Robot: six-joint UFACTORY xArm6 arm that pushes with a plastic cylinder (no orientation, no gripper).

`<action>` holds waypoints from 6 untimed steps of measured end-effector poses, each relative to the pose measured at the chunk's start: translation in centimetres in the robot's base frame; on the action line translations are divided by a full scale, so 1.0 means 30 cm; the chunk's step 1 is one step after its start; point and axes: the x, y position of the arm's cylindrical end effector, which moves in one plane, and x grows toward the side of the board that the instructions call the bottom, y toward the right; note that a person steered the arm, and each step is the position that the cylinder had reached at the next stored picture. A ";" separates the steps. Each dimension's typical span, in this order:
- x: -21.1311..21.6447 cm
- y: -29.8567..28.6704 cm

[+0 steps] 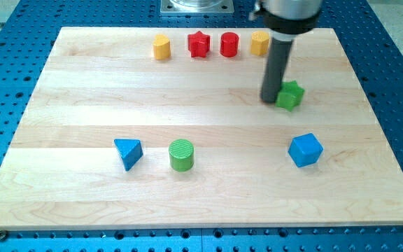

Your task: Move your arm close to the green circle

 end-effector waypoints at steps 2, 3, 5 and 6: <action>0.004 -0.474; 0.165 -0.653; 0.424 -0.710; 0.536 -0.718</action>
